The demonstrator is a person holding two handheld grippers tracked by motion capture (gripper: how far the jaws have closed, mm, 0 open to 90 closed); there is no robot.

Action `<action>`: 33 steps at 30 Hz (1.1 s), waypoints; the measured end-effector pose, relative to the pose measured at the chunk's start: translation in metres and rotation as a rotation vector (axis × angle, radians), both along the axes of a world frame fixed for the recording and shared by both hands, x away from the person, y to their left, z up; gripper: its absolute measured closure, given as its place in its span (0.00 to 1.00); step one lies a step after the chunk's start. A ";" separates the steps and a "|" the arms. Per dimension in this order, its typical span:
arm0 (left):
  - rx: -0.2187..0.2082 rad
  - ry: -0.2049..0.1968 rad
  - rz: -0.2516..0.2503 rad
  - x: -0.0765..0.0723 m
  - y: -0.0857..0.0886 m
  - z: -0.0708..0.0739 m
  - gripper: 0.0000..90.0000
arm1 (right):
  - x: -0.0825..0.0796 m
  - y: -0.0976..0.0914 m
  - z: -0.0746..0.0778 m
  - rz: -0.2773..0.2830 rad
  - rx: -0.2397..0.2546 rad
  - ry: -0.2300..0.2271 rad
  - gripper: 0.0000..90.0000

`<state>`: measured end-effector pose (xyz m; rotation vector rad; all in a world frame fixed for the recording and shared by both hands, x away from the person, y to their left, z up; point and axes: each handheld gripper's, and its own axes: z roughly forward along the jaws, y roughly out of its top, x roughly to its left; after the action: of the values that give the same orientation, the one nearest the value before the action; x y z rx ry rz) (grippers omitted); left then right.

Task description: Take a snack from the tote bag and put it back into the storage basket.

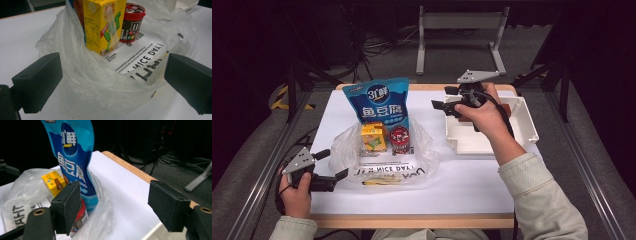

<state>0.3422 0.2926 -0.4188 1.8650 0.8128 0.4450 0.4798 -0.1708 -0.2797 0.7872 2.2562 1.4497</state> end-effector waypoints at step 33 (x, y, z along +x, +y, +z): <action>-0.022 0.009 -0.005 0.001 0.001 0.000 0.02 | 0.041 0.084 -0.019 0.251 0.032 0.004 0.23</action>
<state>0.3432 0.2939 -0.4191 1.8493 0.8157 0.4234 0.5209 -0.0870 -0.2982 0.5302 2.4097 1.5971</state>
